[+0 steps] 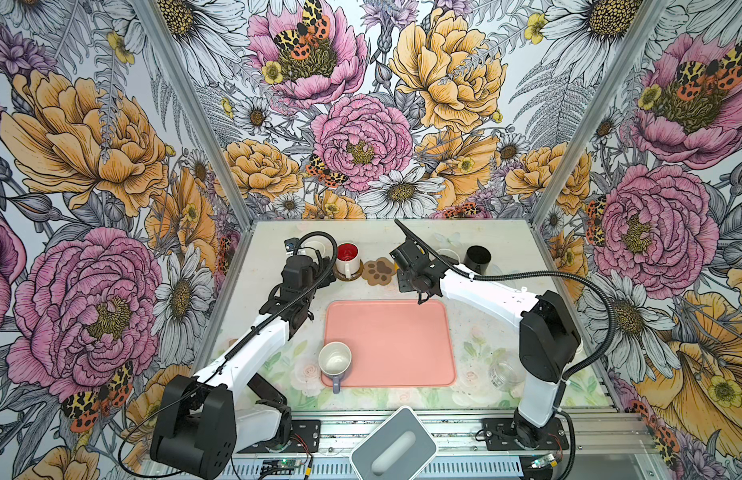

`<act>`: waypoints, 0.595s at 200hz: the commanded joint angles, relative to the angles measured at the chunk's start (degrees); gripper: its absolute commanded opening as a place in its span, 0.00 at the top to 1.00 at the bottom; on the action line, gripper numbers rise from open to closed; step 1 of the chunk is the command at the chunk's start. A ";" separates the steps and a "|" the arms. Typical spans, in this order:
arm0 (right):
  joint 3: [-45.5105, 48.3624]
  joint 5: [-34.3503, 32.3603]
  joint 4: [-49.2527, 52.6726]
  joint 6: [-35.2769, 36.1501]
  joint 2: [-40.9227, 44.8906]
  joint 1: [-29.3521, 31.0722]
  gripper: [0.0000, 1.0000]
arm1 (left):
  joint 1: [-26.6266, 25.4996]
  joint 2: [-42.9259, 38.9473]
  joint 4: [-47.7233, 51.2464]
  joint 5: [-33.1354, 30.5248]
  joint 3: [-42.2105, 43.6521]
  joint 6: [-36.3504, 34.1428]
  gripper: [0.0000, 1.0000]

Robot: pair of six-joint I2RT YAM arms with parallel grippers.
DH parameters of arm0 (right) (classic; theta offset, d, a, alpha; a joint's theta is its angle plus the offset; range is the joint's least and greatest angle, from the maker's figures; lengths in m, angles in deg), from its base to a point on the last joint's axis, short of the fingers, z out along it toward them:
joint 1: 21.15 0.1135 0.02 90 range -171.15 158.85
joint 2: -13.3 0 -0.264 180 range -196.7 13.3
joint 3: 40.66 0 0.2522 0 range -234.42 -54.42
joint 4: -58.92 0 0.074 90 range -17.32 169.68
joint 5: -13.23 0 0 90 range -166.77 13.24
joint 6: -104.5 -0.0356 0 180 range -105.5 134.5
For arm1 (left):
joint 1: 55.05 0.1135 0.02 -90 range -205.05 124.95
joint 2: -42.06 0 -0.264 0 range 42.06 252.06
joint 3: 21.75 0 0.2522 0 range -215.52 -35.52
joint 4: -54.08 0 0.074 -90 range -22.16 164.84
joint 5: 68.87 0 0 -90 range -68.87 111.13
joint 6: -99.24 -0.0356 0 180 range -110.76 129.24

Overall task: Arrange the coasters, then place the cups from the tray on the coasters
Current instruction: 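Carry the yellow mug with the right gripper toward the blue woven coaster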

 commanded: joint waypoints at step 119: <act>-7.34 1.33 -7.16 -2.64 -8.24 -3.54 1.00 | 0.69 1.81 -0.80 0.97 -1.46 1.31 0.10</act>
